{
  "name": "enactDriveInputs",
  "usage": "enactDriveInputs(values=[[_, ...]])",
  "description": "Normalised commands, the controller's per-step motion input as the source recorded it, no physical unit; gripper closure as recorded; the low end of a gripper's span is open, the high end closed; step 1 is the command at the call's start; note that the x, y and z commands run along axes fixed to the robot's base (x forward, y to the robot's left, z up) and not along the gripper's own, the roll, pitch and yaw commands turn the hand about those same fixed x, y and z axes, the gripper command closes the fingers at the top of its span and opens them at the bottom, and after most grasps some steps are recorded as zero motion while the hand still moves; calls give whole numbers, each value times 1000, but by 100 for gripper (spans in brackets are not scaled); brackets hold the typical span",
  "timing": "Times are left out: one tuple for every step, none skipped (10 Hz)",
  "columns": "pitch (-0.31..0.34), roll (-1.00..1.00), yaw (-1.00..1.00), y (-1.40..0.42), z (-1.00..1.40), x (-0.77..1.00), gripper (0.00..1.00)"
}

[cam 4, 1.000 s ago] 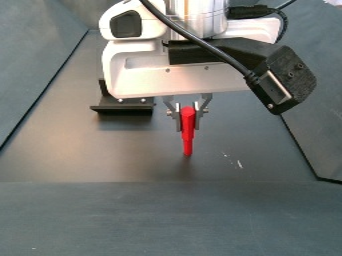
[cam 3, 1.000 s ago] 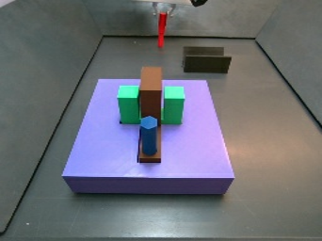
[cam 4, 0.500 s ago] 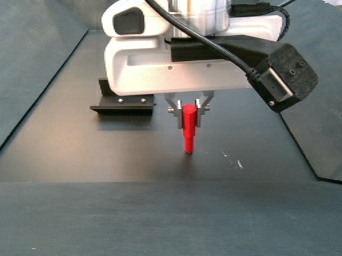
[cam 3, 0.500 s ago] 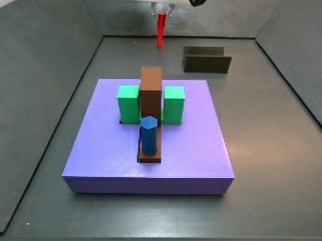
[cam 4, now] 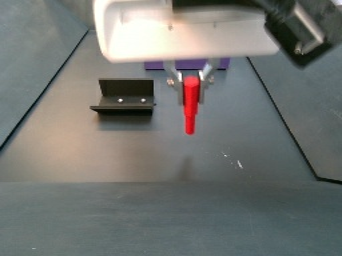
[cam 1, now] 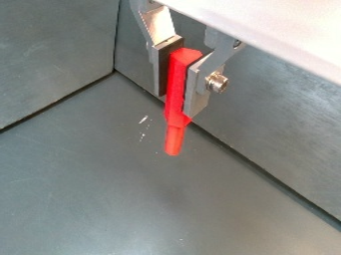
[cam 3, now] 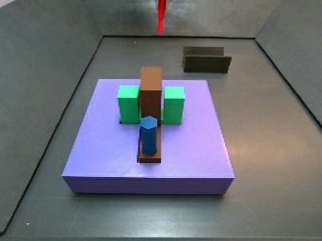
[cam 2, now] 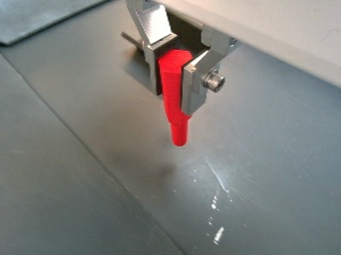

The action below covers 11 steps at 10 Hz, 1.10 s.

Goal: Pick up the red object. Move up. Move to above the board. Insert the red object.
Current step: Move to above the board.

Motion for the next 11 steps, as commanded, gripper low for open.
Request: enactDriveInputs(values=[[37, -13, 0, -4, 1400, -21, 100], [37, 5, 2, -7, 1400, -31, 100], [30, 9, 6, 3, 1400, 28, 100], [57, -3, 4, 13, 1400, 52, 100], [91, -5, -5, 7, 767, 27, 100], [64, 5, 4, -1, 269, 30, 100], [55, -86, -111, -1400, 140, -54, 100], [32, -38, -81, -1400, 140, -60, 100], [-6, -6, -52, -1400, 141, -70, 100], [-21, -26, -24, -1400, 136, -76, 100], [-1, 5, -16, -1400, 134, -65, 100]])
